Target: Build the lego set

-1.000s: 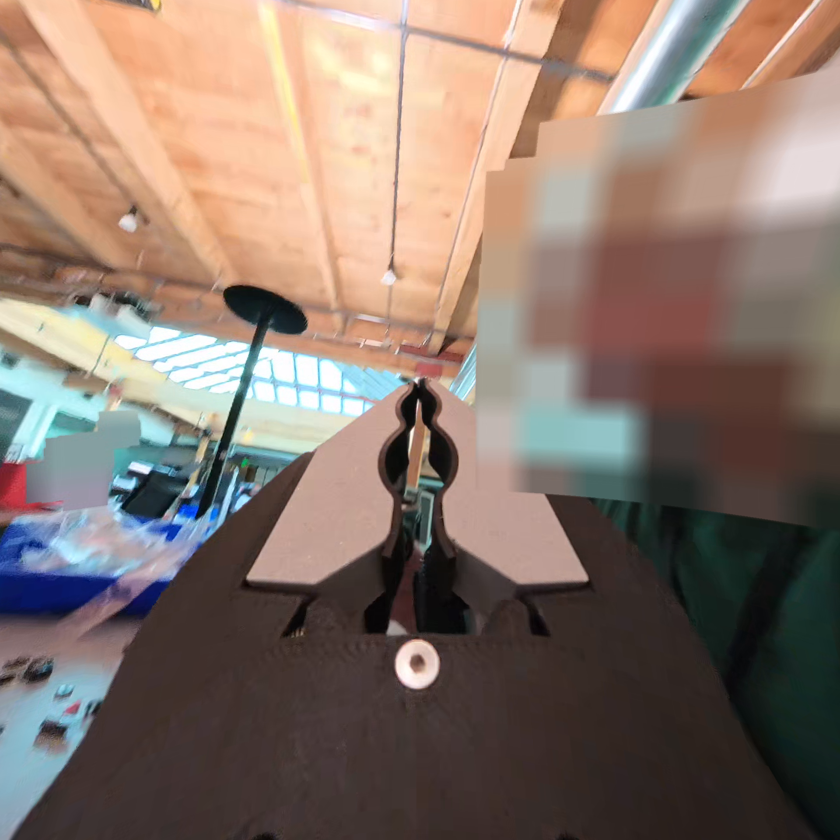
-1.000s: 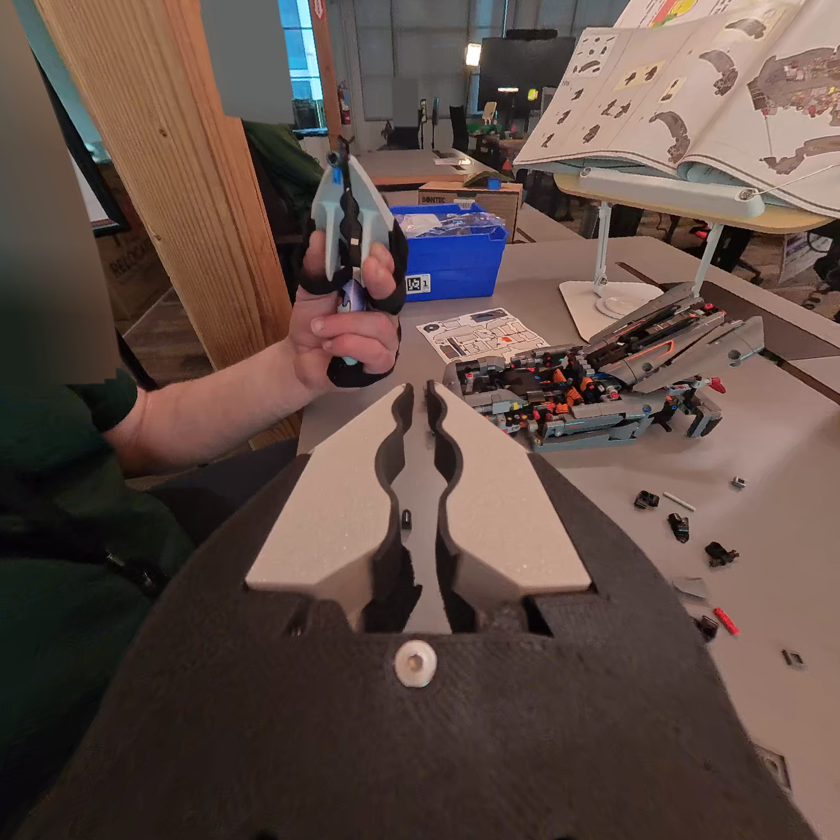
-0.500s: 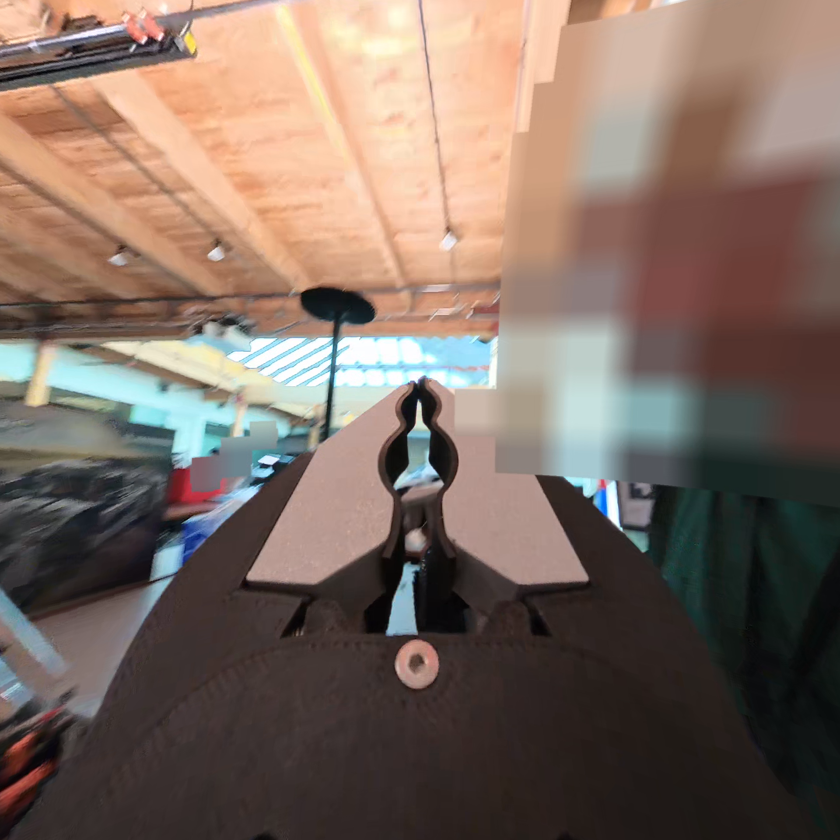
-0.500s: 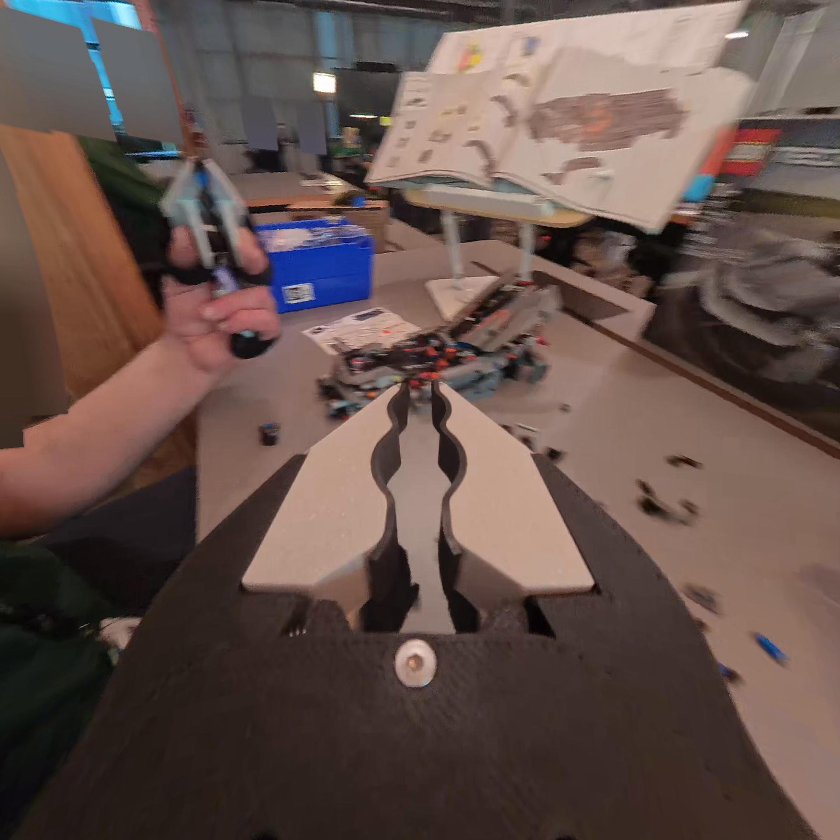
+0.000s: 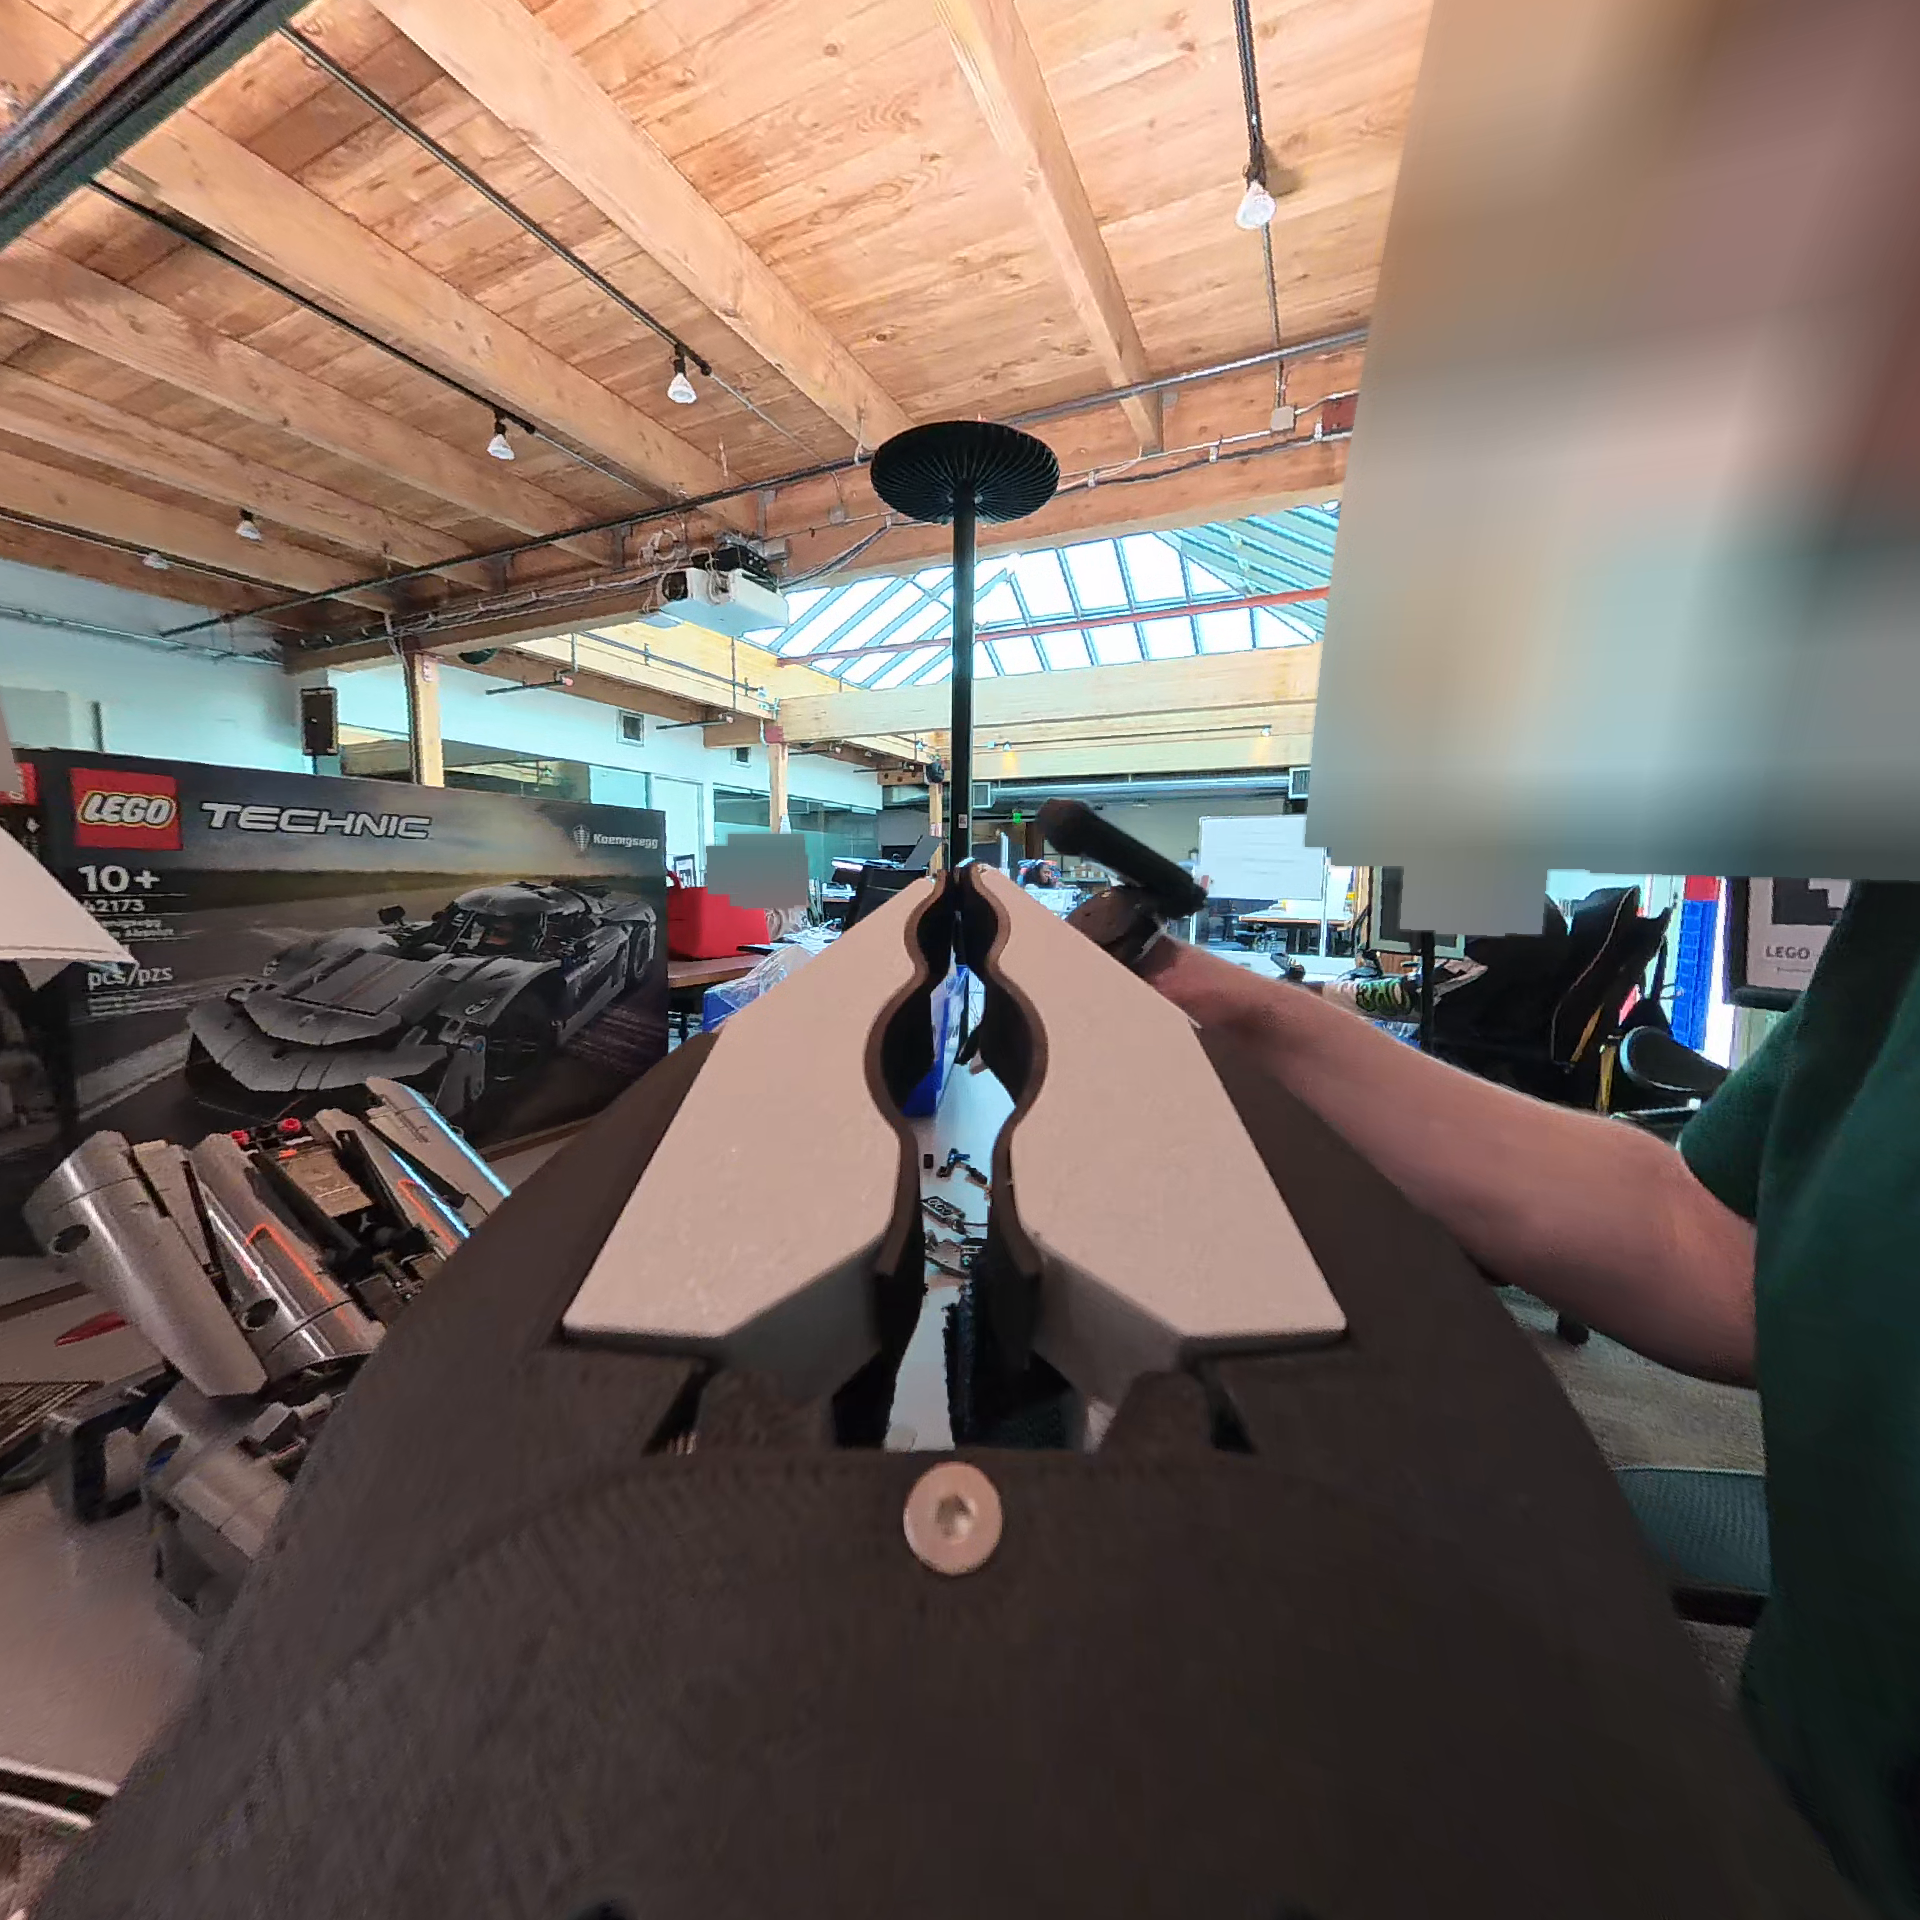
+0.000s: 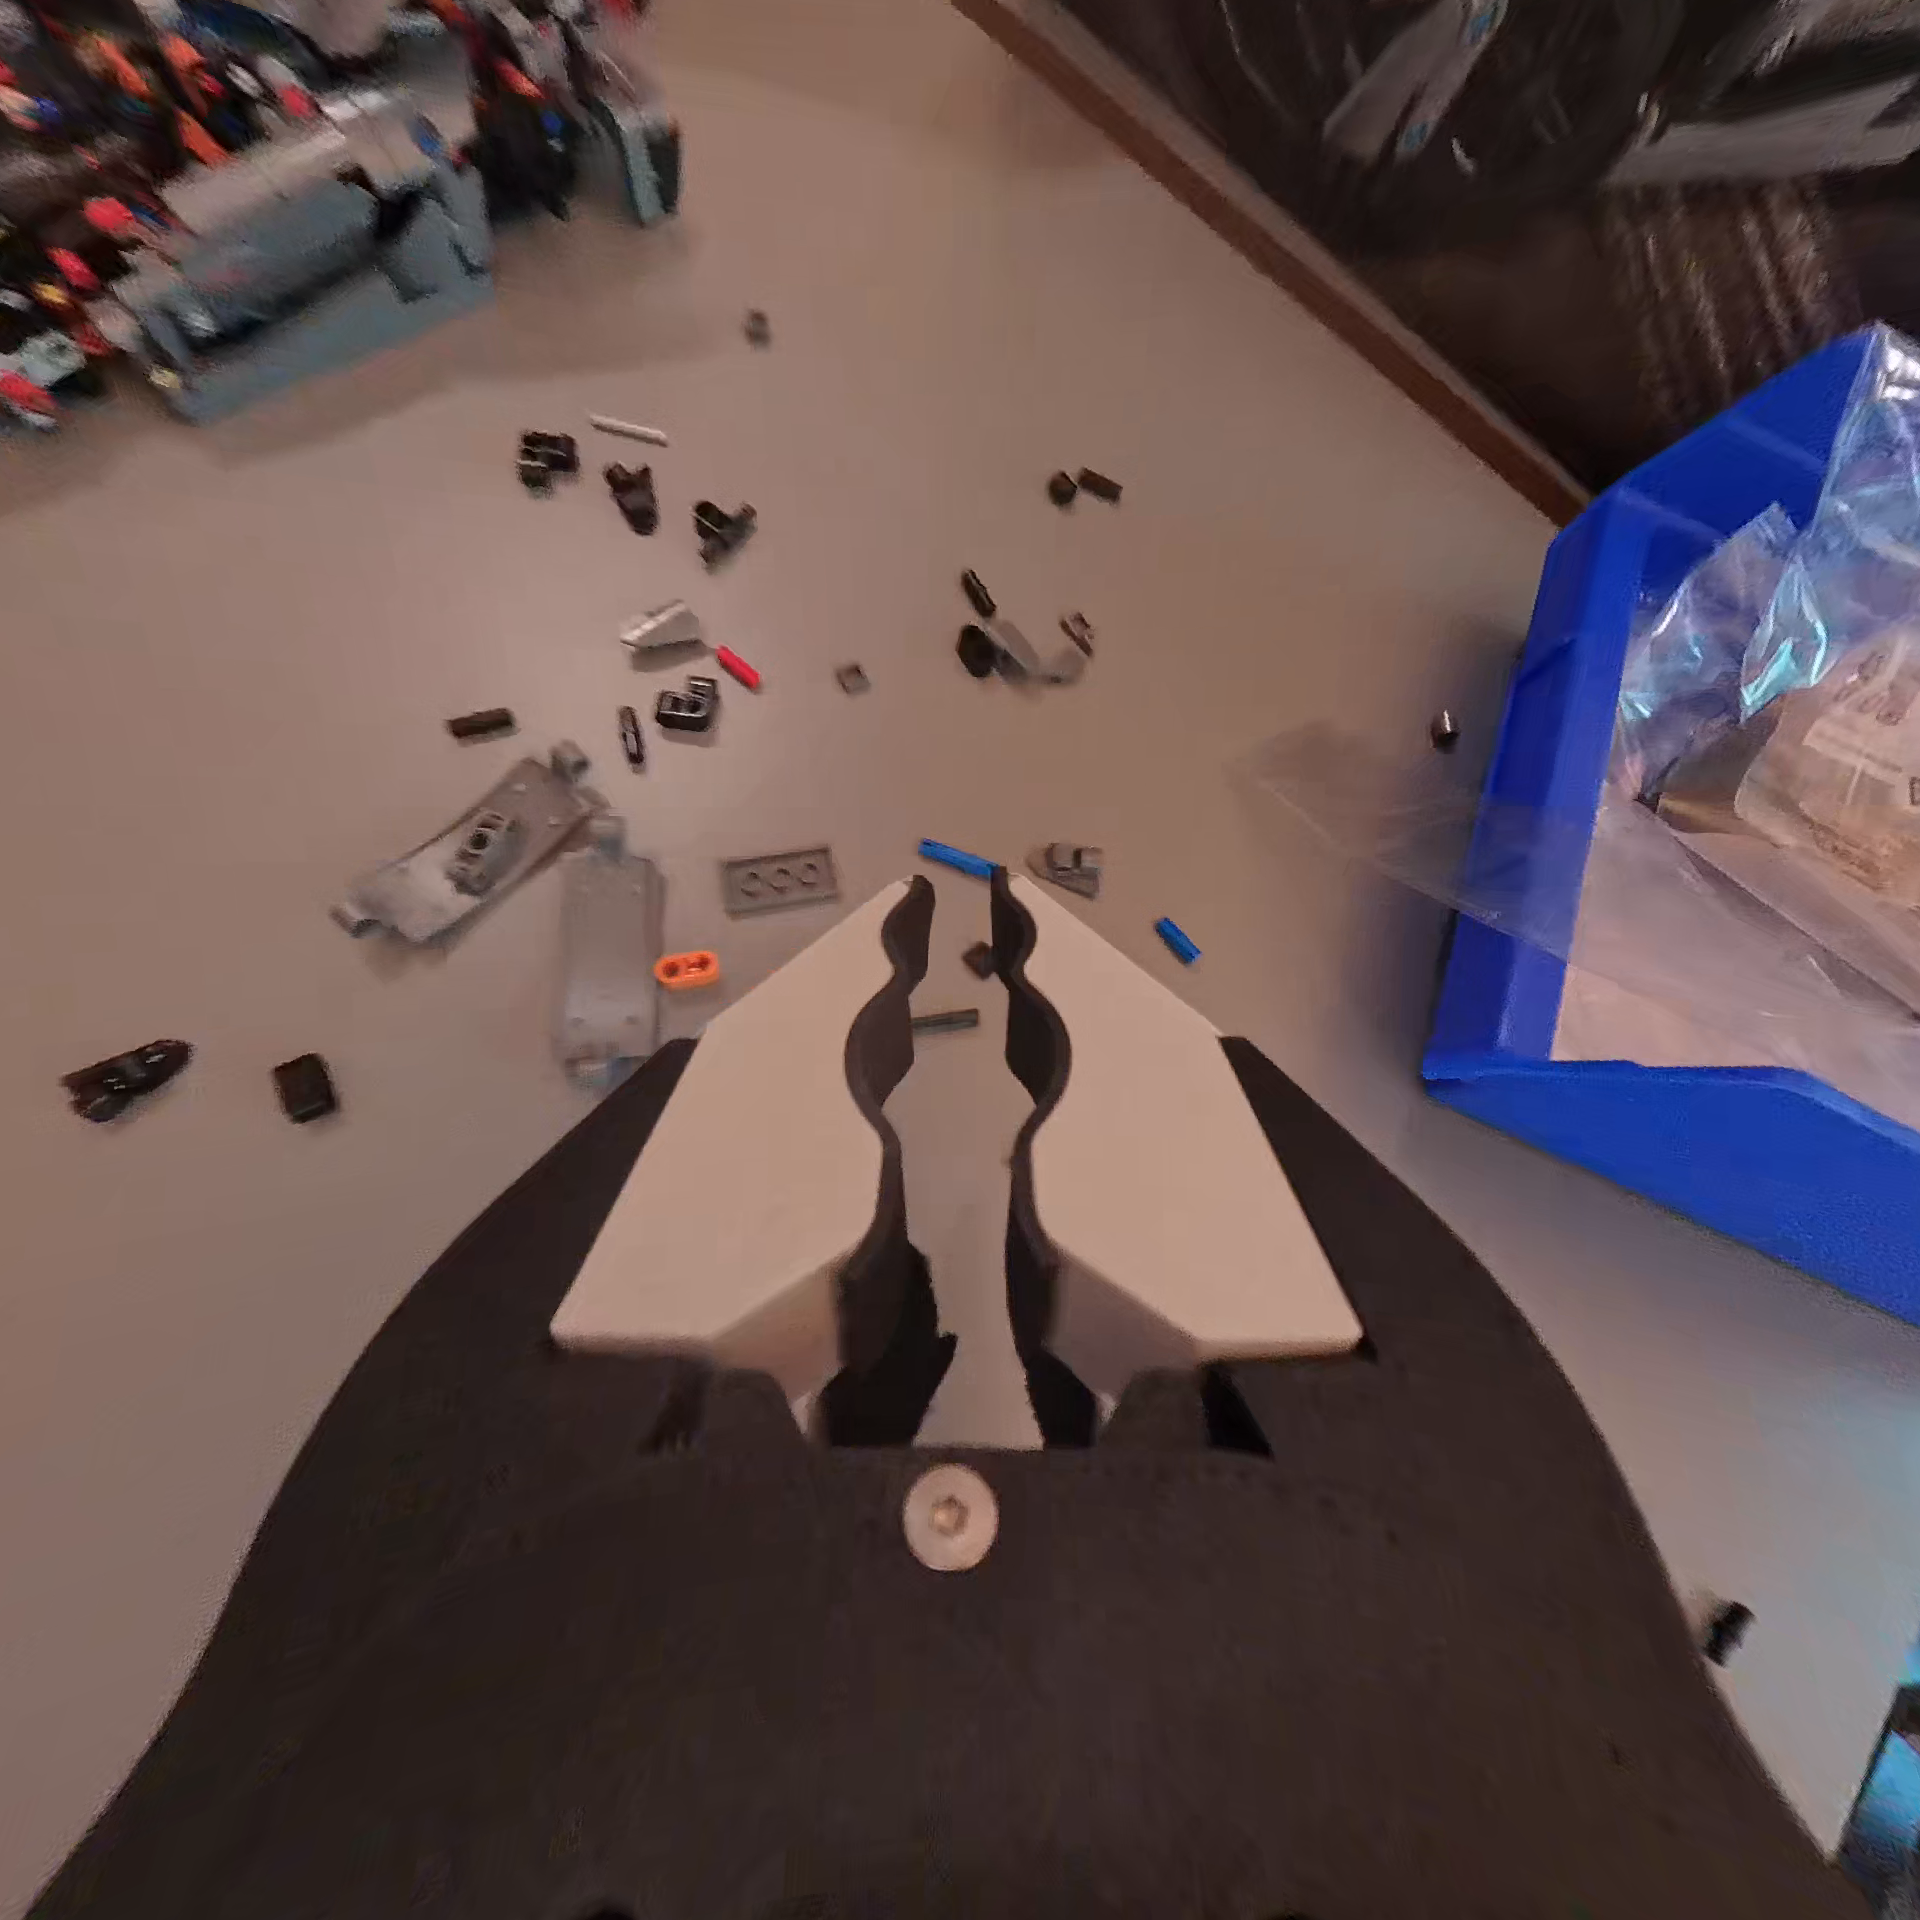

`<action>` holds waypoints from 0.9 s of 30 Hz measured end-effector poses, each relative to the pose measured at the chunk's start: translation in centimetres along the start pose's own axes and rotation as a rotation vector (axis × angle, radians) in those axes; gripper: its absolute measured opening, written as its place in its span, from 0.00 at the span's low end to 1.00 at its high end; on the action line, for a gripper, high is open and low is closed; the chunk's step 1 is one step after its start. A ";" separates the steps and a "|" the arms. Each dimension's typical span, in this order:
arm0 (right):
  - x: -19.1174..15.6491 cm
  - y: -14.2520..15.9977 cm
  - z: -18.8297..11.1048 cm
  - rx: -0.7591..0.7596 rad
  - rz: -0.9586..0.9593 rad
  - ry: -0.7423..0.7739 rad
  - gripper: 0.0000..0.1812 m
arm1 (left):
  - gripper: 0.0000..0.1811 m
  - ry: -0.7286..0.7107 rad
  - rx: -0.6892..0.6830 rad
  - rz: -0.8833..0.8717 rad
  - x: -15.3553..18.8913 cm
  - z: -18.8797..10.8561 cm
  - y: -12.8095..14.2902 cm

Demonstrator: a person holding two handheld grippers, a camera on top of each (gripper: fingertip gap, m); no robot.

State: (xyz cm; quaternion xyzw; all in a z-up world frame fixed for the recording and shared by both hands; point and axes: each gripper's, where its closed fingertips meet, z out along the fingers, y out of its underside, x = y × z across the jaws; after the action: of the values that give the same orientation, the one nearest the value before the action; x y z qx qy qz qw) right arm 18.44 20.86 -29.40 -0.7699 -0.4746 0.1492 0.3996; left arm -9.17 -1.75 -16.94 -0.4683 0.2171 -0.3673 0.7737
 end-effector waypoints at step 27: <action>3.1 7.4 4.7 -0.340 0.221 -0.051 0.05 | 0.00 0.023 0.055 -0.052 0.1 -0.4 -0.9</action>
State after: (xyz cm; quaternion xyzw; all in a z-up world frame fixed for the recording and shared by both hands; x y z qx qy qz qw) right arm 21.67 24.03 -37.53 -0.8696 -0.4158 0.1292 0.2328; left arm -9.72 -2.32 -16.34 -0.4481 0.2034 -0.3986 0.7739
